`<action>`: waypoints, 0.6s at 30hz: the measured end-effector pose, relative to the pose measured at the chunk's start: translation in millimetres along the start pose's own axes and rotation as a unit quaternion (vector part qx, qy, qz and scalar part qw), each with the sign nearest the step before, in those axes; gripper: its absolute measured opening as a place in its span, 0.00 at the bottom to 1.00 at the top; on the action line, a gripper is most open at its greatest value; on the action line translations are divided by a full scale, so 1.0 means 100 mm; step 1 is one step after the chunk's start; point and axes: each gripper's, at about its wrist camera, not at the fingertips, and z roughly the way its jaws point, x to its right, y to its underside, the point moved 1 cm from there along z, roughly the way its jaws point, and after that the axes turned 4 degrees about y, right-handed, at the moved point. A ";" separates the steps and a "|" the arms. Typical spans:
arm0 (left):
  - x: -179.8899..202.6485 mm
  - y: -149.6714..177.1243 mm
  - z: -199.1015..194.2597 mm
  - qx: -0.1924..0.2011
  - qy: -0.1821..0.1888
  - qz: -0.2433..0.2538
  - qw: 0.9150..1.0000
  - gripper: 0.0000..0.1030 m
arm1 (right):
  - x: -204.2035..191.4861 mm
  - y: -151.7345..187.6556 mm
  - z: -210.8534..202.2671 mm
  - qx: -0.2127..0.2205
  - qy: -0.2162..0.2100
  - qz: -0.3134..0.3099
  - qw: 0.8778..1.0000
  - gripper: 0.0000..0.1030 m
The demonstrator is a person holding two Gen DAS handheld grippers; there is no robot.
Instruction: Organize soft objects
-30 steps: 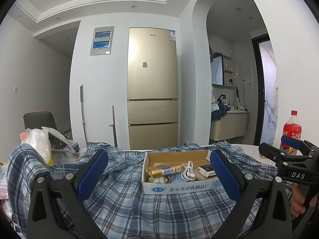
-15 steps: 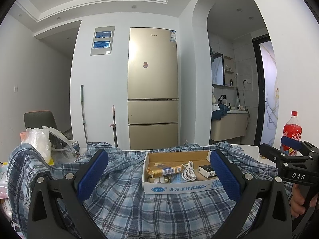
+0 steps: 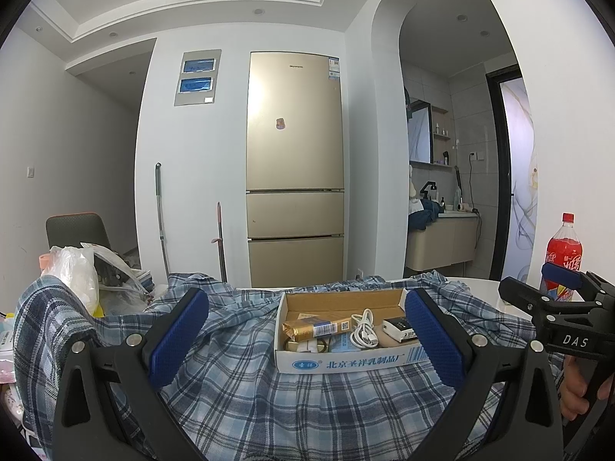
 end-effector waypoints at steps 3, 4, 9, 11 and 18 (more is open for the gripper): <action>0.00 0.00 0.01 0.001 0.000 -0.001 1.000 1.00 | 0.00 -0.01 0.00 0.000 0.000 0.001 1.000 1.00; 0.00 0.00 0.00 0.000 0.000 0.000 1.000 1.00 | 0.00 -0.01 0.00 0.000 0.000 0.001 1.000 1.00; 0.00 0.00 0.00 0.000 0.000 0.000 1.000 1.00 | 0.00 -0.01 0.00 -0.001 0.000 0.000 1.000 1.00; 0.00 0.00 0.00 -0.001 0.000 0.000 1.000 1.00 | 0.00 0.00 0.00 -0.001 0.000 0.000 1.000 1.00; 0.00 0.01 0.02 -0.002 0.000 0.000 1.000 1.00 | 0.00 0.00 0.00 -0.001 0.000 0.000 1.000 1.00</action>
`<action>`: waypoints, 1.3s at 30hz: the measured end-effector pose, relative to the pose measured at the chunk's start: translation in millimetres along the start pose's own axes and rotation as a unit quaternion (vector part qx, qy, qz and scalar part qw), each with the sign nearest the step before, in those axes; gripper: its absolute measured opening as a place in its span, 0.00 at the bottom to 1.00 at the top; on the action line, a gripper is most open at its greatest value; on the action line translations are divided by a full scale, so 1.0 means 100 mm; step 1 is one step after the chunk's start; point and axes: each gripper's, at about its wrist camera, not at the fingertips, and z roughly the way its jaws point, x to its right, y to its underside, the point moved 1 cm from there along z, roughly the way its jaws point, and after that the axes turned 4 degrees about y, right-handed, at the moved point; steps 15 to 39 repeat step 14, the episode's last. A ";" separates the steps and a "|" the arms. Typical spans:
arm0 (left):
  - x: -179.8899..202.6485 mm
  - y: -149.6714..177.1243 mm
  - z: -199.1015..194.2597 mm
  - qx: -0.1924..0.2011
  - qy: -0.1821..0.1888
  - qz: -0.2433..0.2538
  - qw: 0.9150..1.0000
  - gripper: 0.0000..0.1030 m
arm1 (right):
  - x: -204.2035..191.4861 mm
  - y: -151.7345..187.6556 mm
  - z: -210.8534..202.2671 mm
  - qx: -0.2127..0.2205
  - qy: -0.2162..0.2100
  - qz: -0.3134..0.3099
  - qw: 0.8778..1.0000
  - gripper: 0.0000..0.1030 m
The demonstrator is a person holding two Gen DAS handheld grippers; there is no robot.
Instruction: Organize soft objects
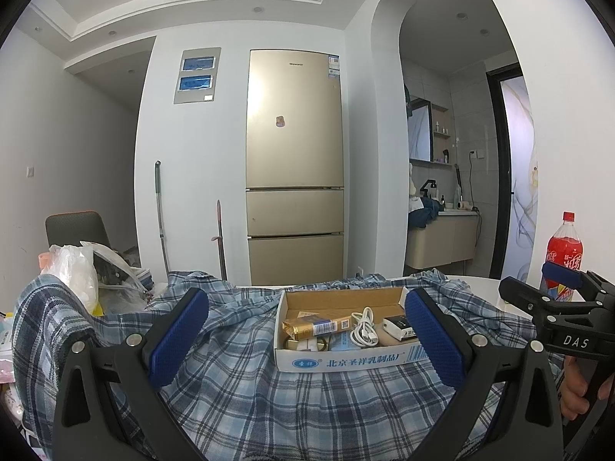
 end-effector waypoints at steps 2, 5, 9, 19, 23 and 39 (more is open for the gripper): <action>0.00 0.00 0.00 0.000 0.000 0.000 1.000 1.00 | 0.00 0.00 0.00 0.000 0.000 0.000 1.000 1.00; 0.00 0.01 0.00 0.000 0.000 0.001 1.000 1.00 | 0.00 0.00 0.00 0.000 0.000 0.000 1.000 1.00; 0.00 0.01 0.00 -0.001 0.000 0.000 1.000 1.00 | 0.00 0.00 0.00 0.000 0.000 0.000 1.000 1.00; 0.00 0.01 0.01 -0.001 0.000 0.000 1.000 1.00 | 0.00 -0.01 0.00 -0.001 0.000 0.000 1.000 1.00; 0.00 0.01 0.01 -0.001 0.000 0.000 1.000 1.00 | 0.00 -0.01 0.00 -0.001 0.000 0.000 1.000 1.00; 0.00 0.01 0.01 -0.001 0.000 0.000 1.000 1.00 | 0.00 -0.01 0.00 -0.001 0.000 0.000 1.000 1.00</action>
